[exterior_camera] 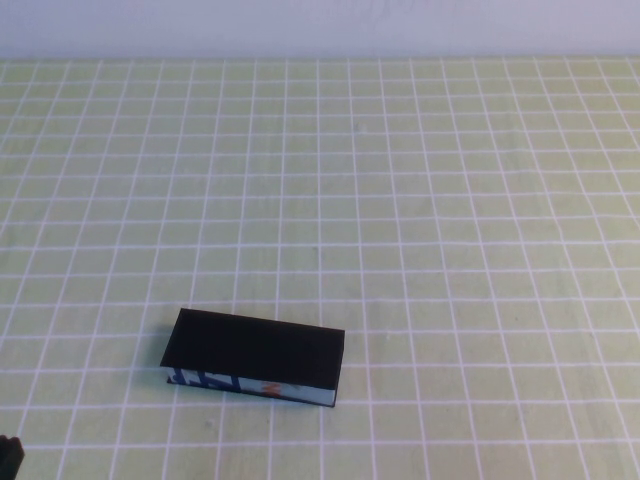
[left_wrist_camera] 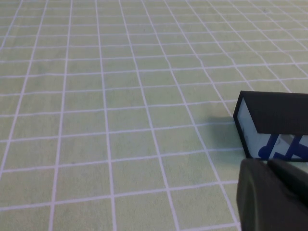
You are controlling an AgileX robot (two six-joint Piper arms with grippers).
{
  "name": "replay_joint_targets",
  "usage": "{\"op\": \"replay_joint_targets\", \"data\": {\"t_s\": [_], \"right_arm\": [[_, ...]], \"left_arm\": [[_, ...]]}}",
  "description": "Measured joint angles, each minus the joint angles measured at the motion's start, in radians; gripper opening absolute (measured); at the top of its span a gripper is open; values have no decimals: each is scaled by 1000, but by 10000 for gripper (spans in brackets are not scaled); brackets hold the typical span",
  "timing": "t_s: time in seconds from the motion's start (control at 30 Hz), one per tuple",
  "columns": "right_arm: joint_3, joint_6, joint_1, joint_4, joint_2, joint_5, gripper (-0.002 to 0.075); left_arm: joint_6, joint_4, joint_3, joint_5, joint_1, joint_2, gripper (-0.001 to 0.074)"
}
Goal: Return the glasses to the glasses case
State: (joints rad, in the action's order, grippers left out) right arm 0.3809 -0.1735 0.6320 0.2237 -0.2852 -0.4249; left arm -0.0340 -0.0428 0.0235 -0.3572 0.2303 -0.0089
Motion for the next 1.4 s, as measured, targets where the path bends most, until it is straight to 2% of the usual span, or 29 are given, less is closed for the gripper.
{"op": "replay_joint_targets", "data": {"t_s": [0.73, 0.83, 1.2, 1.4], "right_arm": [[0, 0, -11, -7, 7, 0, -18], [0, 0, -82, -32, 32, 0, -18], [-44, 0, -506, -74, 134, 2, -18], [-198, 0, -630, -74, 241, 35, -18]], "left_arm": [[4, -4, 0, -2, 0, -2, -3], [4, -4, 0, -2, 0, -2, -3], [4, -4, 0, -2, 0, -2, -3], [4, -4, 0, -2, 0, -2, -3]]}}
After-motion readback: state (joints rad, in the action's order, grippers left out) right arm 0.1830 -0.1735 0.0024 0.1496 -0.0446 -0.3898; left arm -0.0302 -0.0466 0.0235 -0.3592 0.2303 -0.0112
